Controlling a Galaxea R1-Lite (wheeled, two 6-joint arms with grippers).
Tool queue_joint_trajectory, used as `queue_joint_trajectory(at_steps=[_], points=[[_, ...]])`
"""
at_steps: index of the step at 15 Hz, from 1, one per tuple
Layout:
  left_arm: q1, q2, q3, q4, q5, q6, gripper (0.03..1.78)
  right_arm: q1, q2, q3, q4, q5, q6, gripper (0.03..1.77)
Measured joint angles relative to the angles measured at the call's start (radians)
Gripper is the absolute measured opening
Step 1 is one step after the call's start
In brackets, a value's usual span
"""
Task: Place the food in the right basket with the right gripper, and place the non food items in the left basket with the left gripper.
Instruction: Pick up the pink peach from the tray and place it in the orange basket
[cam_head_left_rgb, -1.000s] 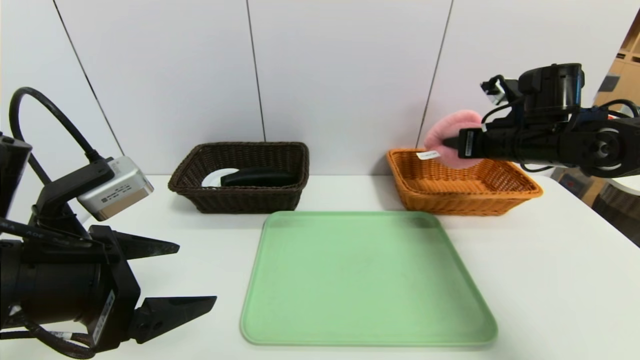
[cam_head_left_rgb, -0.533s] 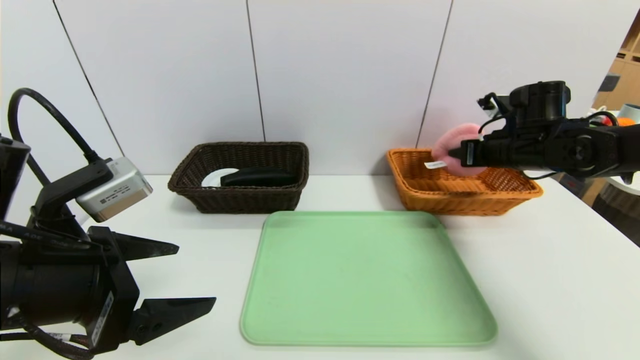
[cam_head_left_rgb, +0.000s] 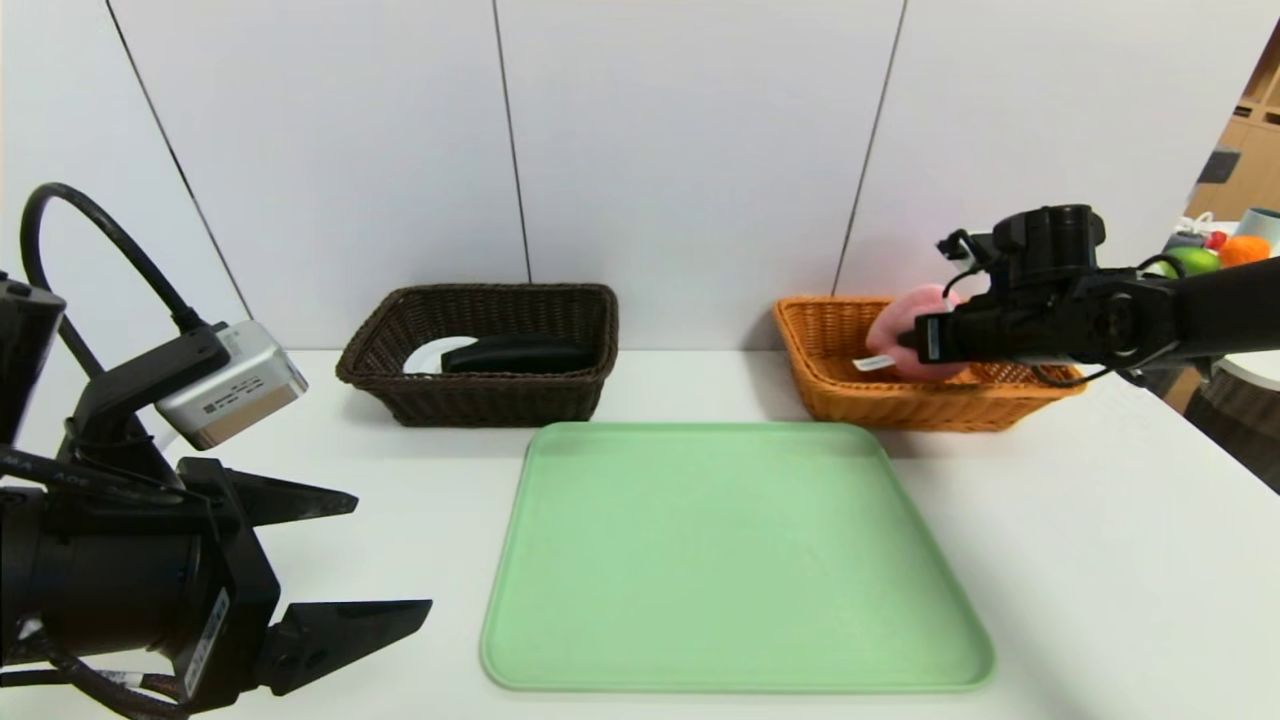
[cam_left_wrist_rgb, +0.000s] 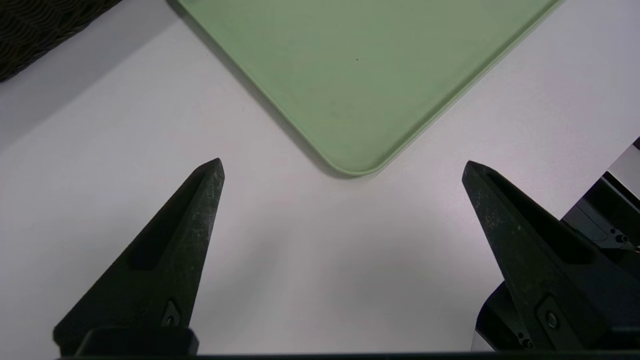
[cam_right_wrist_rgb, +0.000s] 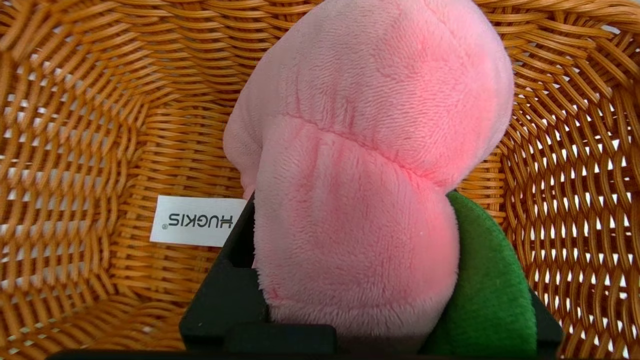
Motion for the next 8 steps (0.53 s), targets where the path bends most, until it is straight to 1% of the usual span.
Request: queue_joint_trajectory(at_steps=[5, 6, 8], points=[[0.001, 0.000, 0.004, 0.000, 0.000, -0.003, 1.69, -0.010, 0.026, -0.027, 0.023, 0.001, -0.007, 0.80], [0.001, 0.000, 0.004, 0.000, 0.000, -0.002, 1.69, -0.010, 0.027, -0.027, 0.023, 0.000, -0.006, 0.83], [0.001, 0.000, 0.003, 0.000, 0.000, -0.001, 1.69, -0.011, 0.026, -0.028, 0.023, 0.000, -0.007, 1.01]])
